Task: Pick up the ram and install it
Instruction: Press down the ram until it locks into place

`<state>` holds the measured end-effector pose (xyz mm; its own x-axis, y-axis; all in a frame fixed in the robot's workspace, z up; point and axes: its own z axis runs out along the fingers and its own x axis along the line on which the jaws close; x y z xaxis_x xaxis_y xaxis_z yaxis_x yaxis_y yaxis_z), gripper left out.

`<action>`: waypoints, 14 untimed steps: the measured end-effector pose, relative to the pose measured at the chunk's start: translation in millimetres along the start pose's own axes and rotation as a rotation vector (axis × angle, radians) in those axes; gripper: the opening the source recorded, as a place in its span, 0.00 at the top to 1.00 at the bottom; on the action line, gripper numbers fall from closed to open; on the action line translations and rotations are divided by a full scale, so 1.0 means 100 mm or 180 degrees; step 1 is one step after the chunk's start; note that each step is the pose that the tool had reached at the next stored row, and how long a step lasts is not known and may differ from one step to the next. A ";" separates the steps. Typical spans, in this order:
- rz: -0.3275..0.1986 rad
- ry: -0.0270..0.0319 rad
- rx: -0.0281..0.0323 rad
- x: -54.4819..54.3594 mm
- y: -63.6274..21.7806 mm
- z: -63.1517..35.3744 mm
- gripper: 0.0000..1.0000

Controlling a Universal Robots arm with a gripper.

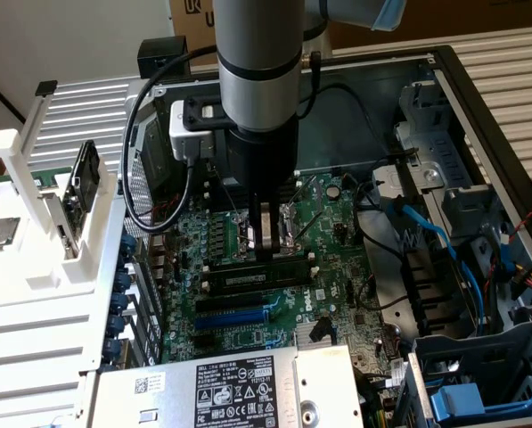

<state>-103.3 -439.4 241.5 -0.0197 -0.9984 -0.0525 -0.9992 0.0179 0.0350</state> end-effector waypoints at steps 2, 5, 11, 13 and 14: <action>0.0000 0.0000 0.0000 0.00 0.004 0.005 0.90; 0.0000 0.0000 0.0000 0.00 0.004 0.020 0.90; 0.0000 0.0000 0.0000 0.01 0.003 0.043 0.90; 0.0000 0.0000 0.0000 0.01 0.002 0.046 0.90; 0.0000 0.0001 0.0000 0.01 0.001 0.047 0.90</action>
<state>-103.6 -439.9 236.7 -0.0198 -0.9984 -0.0521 -0.9992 0.0180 0.0351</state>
